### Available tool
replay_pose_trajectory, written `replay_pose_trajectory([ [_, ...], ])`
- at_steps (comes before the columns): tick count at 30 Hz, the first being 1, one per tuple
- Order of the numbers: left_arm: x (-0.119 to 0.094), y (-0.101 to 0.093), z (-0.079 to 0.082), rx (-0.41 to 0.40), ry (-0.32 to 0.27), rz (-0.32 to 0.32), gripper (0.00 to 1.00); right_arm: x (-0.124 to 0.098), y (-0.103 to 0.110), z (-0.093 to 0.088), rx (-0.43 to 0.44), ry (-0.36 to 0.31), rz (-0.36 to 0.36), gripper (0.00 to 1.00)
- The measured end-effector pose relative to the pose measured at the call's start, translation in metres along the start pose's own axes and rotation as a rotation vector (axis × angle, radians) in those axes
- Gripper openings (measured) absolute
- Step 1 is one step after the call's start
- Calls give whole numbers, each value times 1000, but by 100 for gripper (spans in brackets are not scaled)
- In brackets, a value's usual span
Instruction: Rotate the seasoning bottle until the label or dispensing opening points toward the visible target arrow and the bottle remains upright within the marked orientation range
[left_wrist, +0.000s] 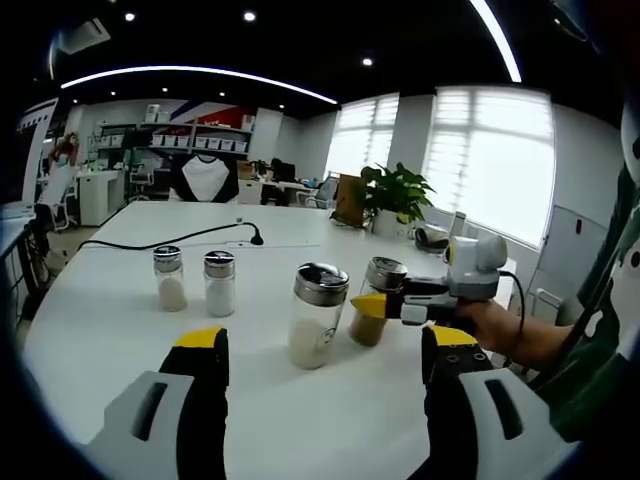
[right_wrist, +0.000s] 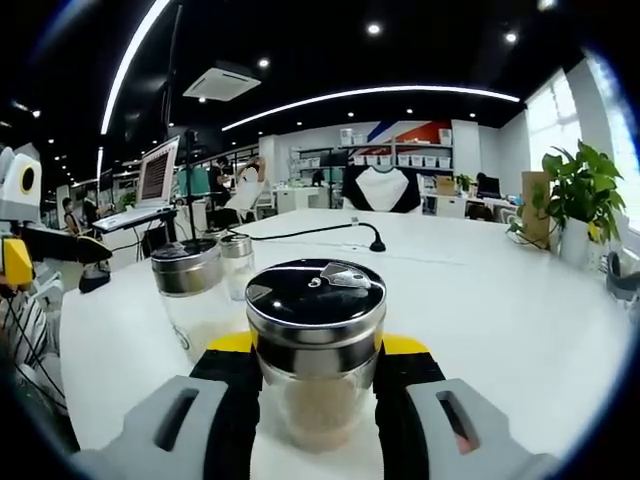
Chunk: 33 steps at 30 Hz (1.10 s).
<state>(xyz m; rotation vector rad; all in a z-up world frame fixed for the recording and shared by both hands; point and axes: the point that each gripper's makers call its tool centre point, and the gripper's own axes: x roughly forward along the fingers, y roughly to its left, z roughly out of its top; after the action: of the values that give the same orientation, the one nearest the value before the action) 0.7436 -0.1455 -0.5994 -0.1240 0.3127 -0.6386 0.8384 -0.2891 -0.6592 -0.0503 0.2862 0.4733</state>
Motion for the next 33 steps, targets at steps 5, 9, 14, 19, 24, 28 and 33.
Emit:
replay_pose_trajectory([
  [5,0,0,0,2,1,-2,83,0,-1,0,8,-8,-34,42],
  [9,0,1,1,-2,-1,2,83,1,-1,1,6,-6,-55,42],
  [14,-1,1,0,-2,1,3,83,1,-3,0,14,1,-87,42],
  [19,-1,1,0,-5,-1,4,83,1,-4,0,26,2,-127,42],
  [24,0,0,0,-5,0,2,83,1,-5,-1,29,5,-132,43],
  [28,-1,1,0,-8,-2,5,83,1,-5,-1,28,9,-133,43],
  [33,-2,1,-2,-9,1,8,83,1,-4,-2,16,24,-127,43],
])
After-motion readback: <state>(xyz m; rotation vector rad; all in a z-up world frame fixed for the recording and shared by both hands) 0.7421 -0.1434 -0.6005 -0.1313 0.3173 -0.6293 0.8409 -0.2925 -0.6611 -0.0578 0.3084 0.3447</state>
